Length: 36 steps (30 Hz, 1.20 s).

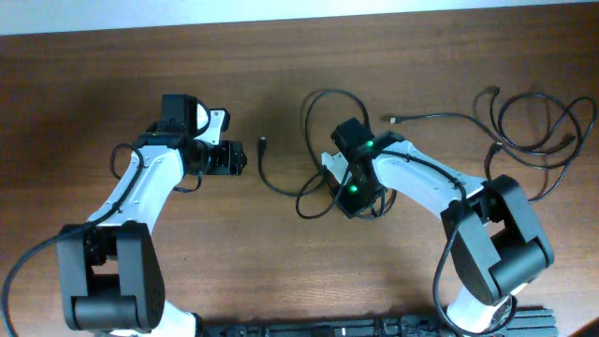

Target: Untangle cables

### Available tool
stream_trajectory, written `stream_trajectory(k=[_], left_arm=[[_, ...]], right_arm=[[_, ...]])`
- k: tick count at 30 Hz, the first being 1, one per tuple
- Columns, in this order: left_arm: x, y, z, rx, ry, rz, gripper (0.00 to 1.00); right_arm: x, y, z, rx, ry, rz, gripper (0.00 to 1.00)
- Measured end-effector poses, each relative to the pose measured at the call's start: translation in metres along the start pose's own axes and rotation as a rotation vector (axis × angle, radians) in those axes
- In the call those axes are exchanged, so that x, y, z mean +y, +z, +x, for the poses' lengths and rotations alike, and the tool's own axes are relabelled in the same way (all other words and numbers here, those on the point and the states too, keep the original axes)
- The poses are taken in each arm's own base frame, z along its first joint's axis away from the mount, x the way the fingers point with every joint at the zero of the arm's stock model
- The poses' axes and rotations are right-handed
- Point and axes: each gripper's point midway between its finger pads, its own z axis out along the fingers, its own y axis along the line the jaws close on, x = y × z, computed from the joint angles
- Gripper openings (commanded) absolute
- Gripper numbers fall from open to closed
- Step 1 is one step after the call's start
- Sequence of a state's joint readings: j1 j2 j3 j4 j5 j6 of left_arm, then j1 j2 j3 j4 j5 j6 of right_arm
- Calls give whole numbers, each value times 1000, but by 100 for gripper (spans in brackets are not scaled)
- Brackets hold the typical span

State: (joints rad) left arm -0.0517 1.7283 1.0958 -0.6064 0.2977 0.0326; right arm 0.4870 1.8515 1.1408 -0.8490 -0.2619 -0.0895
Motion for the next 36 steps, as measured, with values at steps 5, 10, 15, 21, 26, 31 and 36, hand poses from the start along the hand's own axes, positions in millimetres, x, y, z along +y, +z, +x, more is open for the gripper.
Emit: stream_trajectory(k=[5,10,15,21,26,31,36], left_arm=[[0,0,0,0,0,0,74],[0,0,1,3,-1,0,74],[0,0,2,10,-3,-1,74],[0,0,2,10,-3,0,74],[0,0,2,10,-3,0,74],[0,0,2,10,-3,0,74],[0,0,3,10,-8,0,74]], right_arm=[[15,-48,-38,-74,-21,-24,4],[24,-138,-91,-281,-54,-6,4],[-25,-287,-121,-621,29,136,4],[-114,-410,-75,-845,286,499,4],[-186,-448,1,-834,646,769,4],[-221,-457,48,-787,834,879,4],[-228,-457,61,-773,885,897,4]])
